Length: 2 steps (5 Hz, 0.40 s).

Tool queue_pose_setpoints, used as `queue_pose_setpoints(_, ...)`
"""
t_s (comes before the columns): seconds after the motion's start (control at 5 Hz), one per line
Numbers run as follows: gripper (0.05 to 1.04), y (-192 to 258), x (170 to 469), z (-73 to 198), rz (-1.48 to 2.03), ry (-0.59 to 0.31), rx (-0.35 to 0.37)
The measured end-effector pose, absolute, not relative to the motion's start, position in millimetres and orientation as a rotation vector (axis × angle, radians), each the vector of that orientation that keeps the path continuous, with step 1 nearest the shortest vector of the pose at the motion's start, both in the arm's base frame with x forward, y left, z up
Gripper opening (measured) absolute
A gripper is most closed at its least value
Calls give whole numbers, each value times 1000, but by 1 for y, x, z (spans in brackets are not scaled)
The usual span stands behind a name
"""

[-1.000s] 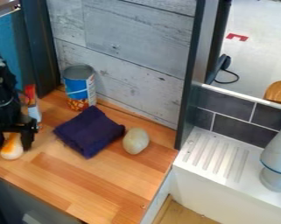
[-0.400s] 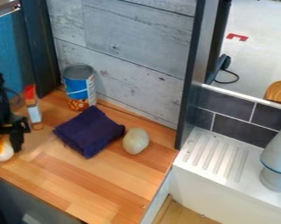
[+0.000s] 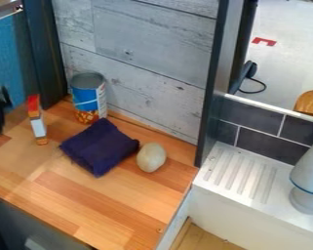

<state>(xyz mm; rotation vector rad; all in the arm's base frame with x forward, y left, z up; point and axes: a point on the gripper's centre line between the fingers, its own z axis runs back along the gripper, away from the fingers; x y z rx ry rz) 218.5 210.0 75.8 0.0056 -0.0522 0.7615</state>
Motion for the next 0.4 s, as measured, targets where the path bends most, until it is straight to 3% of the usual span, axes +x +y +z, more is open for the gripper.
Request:
queue_pose_setpoints(0.2,707,192,211,116,764,-76,-15)
queue_pose_setpoints(0.4,707,153,226,130,651,-124,-61)
